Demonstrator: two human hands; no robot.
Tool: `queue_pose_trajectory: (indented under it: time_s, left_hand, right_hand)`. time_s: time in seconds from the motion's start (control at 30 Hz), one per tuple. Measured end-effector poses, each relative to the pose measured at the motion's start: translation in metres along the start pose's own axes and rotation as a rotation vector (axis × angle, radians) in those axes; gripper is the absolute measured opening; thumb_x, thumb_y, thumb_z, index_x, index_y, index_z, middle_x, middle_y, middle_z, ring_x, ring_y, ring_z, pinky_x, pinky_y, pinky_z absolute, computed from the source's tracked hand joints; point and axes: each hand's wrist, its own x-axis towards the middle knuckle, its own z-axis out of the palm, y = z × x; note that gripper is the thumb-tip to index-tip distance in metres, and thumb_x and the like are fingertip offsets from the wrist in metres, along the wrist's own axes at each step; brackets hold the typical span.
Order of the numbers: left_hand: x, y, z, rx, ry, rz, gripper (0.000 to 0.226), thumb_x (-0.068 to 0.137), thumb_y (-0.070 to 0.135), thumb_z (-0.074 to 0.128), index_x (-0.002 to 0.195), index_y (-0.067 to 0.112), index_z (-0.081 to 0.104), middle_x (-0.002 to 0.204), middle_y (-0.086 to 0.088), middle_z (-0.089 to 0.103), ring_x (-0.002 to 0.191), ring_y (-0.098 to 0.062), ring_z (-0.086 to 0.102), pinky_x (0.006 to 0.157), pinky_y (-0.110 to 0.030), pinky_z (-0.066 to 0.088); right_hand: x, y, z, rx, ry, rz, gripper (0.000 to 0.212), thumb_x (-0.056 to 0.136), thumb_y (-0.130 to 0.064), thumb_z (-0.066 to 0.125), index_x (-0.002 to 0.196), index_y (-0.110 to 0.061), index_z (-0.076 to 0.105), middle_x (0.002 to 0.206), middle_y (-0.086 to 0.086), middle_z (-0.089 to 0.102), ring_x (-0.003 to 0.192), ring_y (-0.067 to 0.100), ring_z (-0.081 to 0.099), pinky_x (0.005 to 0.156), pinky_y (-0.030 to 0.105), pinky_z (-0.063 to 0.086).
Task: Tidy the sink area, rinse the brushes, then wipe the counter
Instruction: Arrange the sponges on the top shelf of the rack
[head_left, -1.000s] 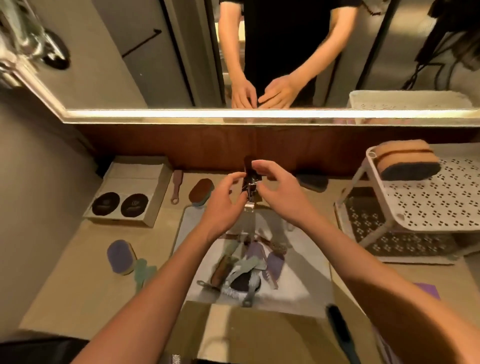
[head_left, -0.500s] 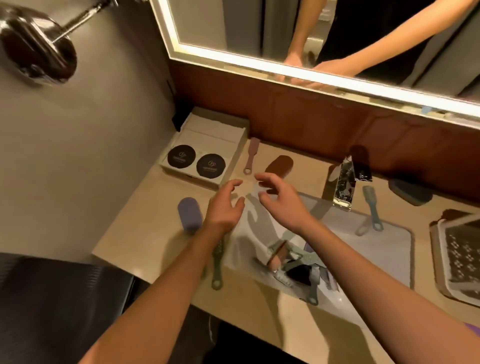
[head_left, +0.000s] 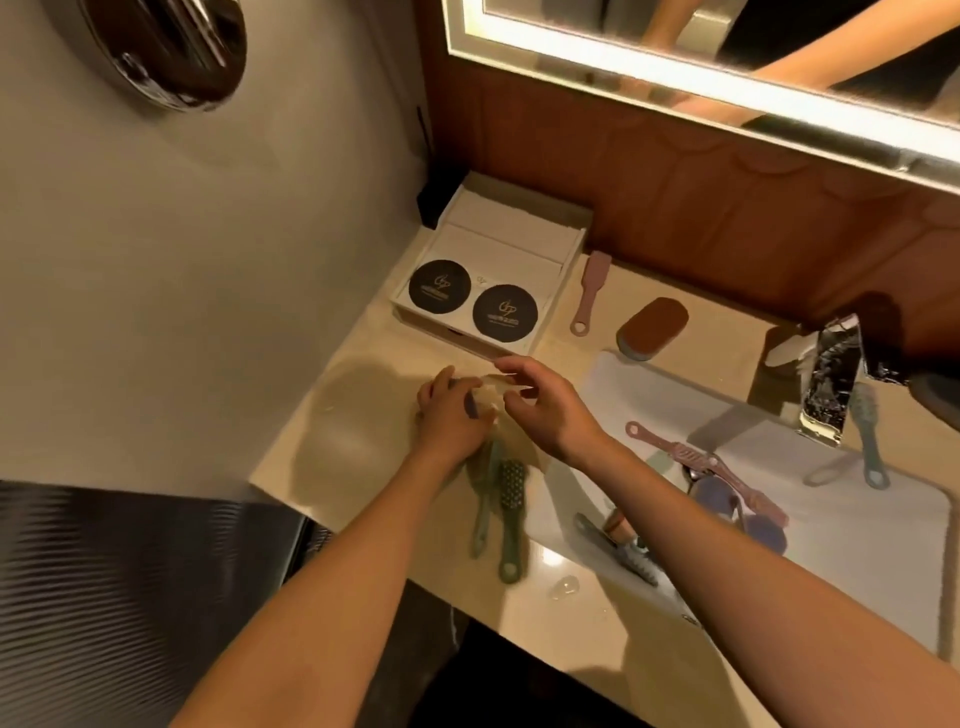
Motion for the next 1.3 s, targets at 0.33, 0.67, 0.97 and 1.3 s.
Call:
queue_pose_trajectory:
  time_s: [0.33, 0.67, 0.97, 1.3]
  left_hand:
    - [-0.006, 0.02, -0.002, -0.254, 0.111, 0.122, 0.063, 0.08, 0.024, 0.074, 0.135, 0.036, 0.046, 0.153, 0.013, 0.015, 0.142, -0.023, 0.024, 0.113, -0.036, 0.035]
    - [-0.008, 0.084, 0.032, -0.356, -0.048, 0.272, 0.07, 0.075, 0.03, 0.075, 0.138, 0.027, 0.044, 0.132, 0.008, 0.044, 0.12, -0.009, 0.05, 0.1, -0.028, 0.047]
    - [0.01, 0.13, 0.065, -0.245, -0.165, 0.281, 0.072, 0.077, 0.037, 0.07, 0.142, 0.032, 0.039, 0.141, 0.005, 0.039, 0.132, -0.016, 0.043, 0.107, -0.038, 0.044]
    - [0.032, 0.145, 0.059, -0.353, -0.196, 0.18, 0.058, 0.099, 0.024, 0.054, 0.152, 0.038, 0.033, 0.152, 0.008, 0.027, 0.14, -0.012, 0.034, 0.101, -0.022, 0.028]
  right_hand:
    - [0.008, 0.019, -0.016, 0.04, 0.121, 0.037, 0.036, 0.096, -0.003, 0.057, 0.127, -0.02, 0.062, 0.122, -0.007, 0.062, 0.112, 0.009, 0.057, 0.099, 0.023, 0.048]
    - [0.002, 0.068, -0.062, 0.005, 0.309, 0.158, 0.036, 0.094, -0.004, 0.055, 0.129, -0.013, 0.061, 0.13, 0.004, 0.061, 0.119, 0.019, 0.056, 0.103, 0.032, 0.046]
    - [0.022, 0.109, -0.089, -0.157, 0.421, 0.169, 0.04, 0.086, -0.002, 0.059, 0.123, -0.013, 0.066, 0.125, 0.006, 0.063, 0.12, 0.026, 0.052, 0.102, 0.038, 0.042]
    - [0.06, 0.123, -0.124, -0.609, 0.127, 0.294, 0.084, 0.086, -0.034, 0.067, 0.157, -0.031, 0.023, 0.168, 0.008, -0.003, 0.153, 0.035, -0.014, 0.121, 0.062, -0.001]
